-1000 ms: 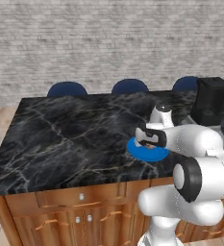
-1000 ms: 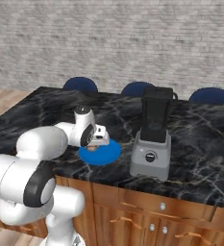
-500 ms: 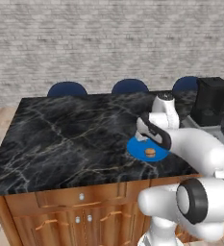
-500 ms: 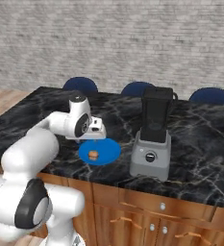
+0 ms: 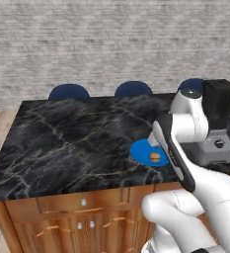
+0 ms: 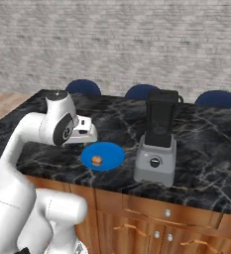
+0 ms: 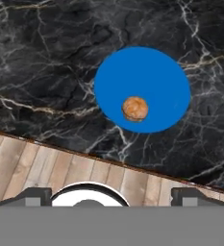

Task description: Pick the tangerine and orange from the fridge and place them on the plate next to the blender to make a fruit smoothie.

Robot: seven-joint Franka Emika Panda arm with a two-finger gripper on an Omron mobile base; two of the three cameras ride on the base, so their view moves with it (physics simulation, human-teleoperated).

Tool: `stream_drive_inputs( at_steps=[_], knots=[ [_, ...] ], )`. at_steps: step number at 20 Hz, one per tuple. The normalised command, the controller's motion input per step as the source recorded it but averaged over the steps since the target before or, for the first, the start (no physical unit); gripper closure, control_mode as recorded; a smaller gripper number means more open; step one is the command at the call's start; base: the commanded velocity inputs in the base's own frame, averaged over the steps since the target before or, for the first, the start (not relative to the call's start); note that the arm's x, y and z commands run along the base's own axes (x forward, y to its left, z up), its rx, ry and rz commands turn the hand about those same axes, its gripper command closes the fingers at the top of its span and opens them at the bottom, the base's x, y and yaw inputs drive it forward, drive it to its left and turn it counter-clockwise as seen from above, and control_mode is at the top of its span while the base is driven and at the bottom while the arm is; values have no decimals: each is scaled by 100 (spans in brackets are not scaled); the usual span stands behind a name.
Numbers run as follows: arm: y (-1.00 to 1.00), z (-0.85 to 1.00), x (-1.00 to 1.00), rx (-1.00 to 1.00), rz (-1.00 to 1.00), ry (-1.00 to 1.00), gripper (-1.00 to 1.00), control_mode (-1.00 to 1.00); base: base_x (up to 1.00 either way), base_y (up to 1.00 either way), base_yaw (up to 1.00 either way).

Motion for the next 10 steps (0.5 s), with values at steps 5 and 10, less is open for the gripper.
stream_drive_inputs(
  at_steps=[5,10],
  knots=[
    [6,50,-94,0,1,-11,-100,-100,0,0,0],
    [0,0,-19,0,1,-1,-100,100,-79,-19,43]
  ],
)
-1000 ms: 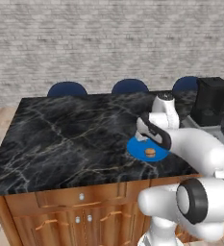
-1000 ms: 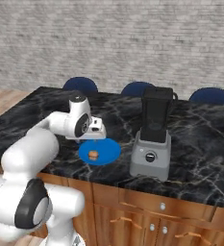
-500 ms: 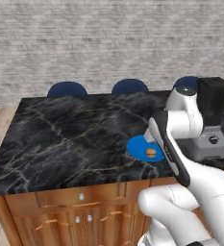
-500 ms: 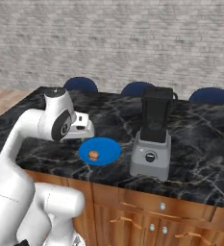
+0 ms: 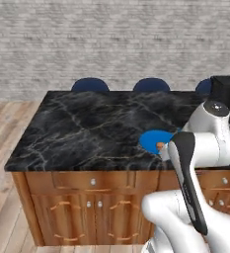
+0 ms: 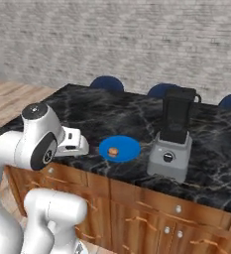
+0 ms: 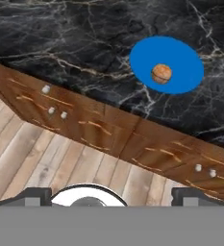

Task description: Pick the tangerine and orange from the fridge and place them on the plate next to the blender to make a fruit smoothie.

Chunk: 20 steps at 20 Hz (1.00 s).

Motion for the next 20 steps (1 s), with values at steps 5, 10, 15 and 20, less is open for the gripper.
stream_drive_inputs(
  at_steps=[5,10,15,20],
  knots=[
    [0,0,0,0,0,0,-100,100,-37,-6,98],
    [0,0,0,0,0,0,-100,100,7,-17,98],
    [0,0,0,0,0,0,-100,100,12,-34,91],
    [0,0,0,0,0,0,-100,100,-19,-6,100]
  ],
)
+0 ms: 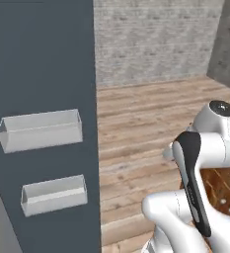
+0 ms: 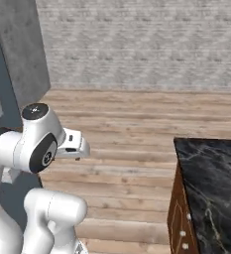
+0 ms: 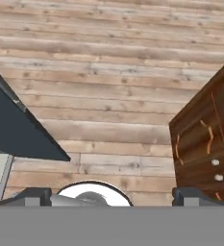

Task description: Pick the tangerine and orange from the fridge and place them on the plate next to the blender to make a fruit smoothie.

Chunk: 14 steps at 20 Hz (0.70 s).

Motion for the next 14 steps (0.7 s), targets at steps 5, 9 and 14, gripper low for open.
stream_drive_inputs(
  at_steps=[5,9,14],
  knots=[
    [0,0,0,0,0,0,-100,100,-25,-29,94],
    [0,0,0,0,0,0,-100,100,-71,-26,95],
    [0,0,0,0,0,0,-100,100,1,0,94]
  ],
)
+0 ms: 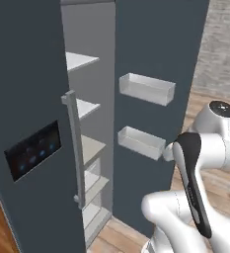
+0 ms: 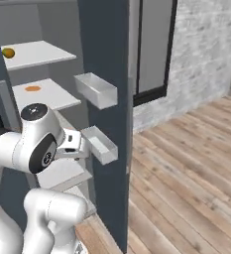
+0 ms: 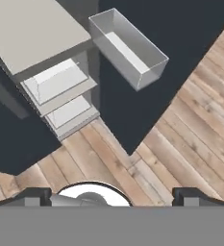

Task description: Pick the tangerine and orange from the fridge and place them on the plate next to the blender to make a fruit smoothie.

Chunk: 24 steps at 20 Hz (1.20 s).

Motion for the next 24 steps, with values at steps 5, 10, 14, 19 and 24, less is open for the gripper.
stream_drive_inputs(
  at_steps=[5,10,14,19,24],
  knots=[
    [0,0,0,0,0,0,-100,100,25,-37,86],
    [0,0,0,0,0,0,-100,100,46,-58,59],
    [0,0,0,0,0,0,-100,100,36,2,6],
    [0,0,0,0,0,0,-100,100,77,1,6],
    [0,0,0,0,0,0,-100,100,68,-48,35]
  ],
)
